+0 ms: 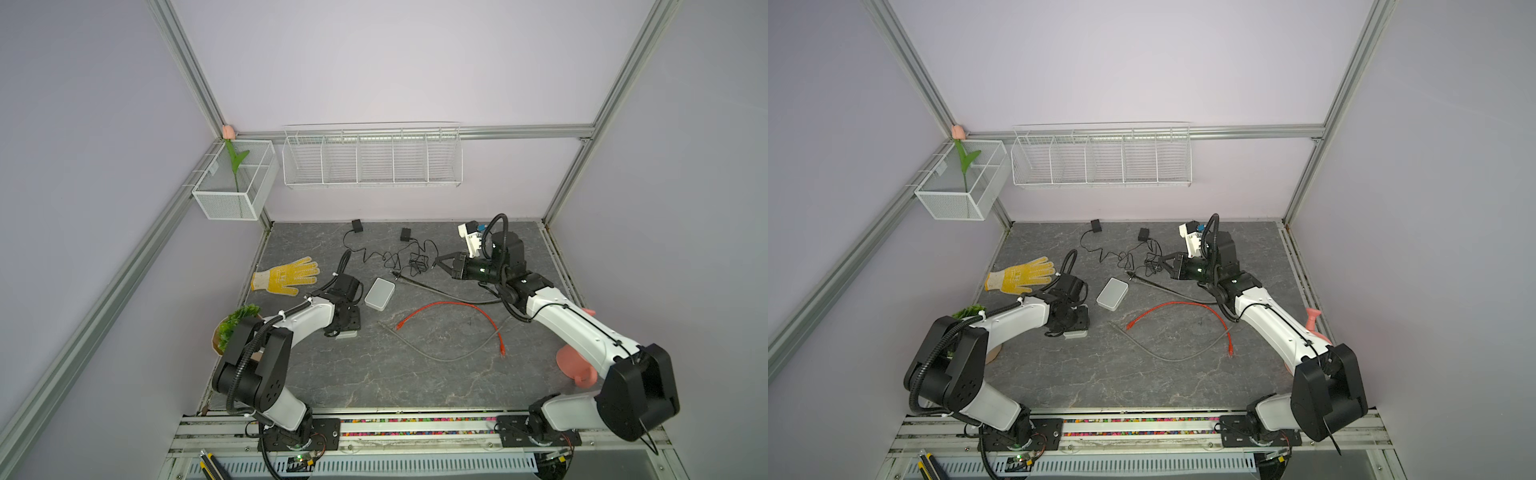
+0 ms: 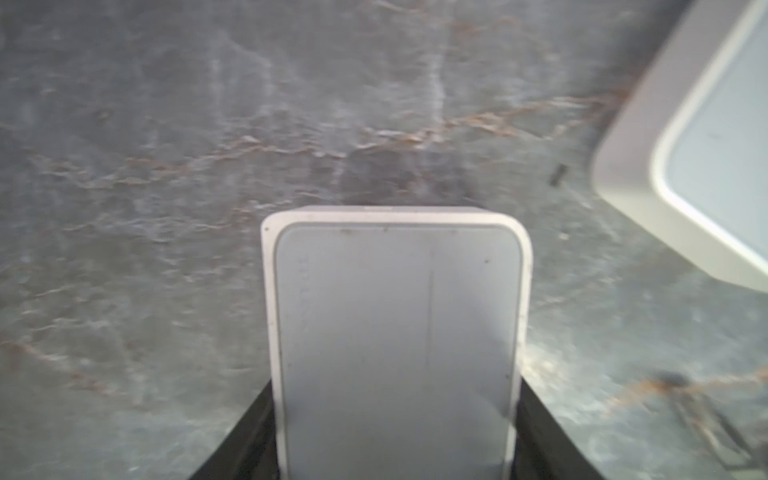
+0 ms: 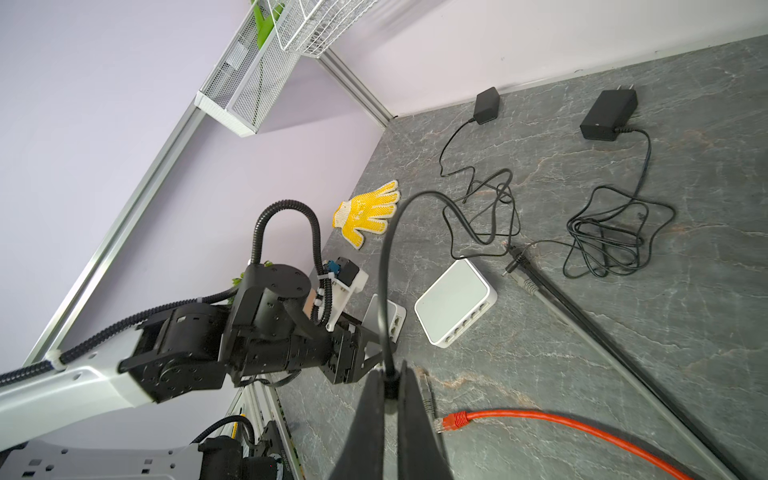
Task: Insert the plug into the switch port
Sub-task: 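Lift the router upright with the left gripper while the right brings the plug over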
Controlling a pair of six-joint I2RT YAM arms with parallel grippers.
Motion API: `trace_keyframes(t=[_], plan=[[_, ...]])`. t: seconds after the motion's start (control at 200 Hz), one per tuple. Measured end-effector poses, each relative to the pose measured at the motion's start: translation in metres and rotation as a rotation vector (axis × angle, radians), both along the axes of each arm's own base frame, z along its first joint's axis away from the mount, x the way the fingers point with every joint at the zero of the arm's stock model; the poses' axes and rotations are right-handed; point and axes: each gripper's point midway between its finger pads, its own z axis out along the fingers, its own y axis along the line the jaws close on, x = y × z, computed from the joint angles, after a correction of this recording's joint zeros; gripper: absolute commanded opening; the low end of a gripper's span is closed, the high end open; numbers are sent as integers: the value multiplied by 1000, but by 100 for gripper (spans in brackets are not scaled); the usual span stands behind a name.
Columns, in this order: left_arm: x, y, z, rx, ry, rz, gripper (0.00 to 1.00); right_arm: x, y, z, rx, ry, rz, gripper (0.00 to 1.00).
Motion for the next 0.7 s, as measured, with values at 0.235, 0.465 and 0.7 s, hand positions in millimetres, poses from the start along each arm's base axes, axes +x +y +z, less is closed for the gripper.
trace_keyframes(t=[0.235,0.465,0.7], plan=[[-27,-77,81,-154,-308,-320,0,-9,3,4,18,1,41,7],[-58,-100,154,-364,-639,-493,0,-39,21,17,54,-46,148,7],[-122,-126,156,-407,-829,-755,0,-73,51,28,56,-120,274,7]])
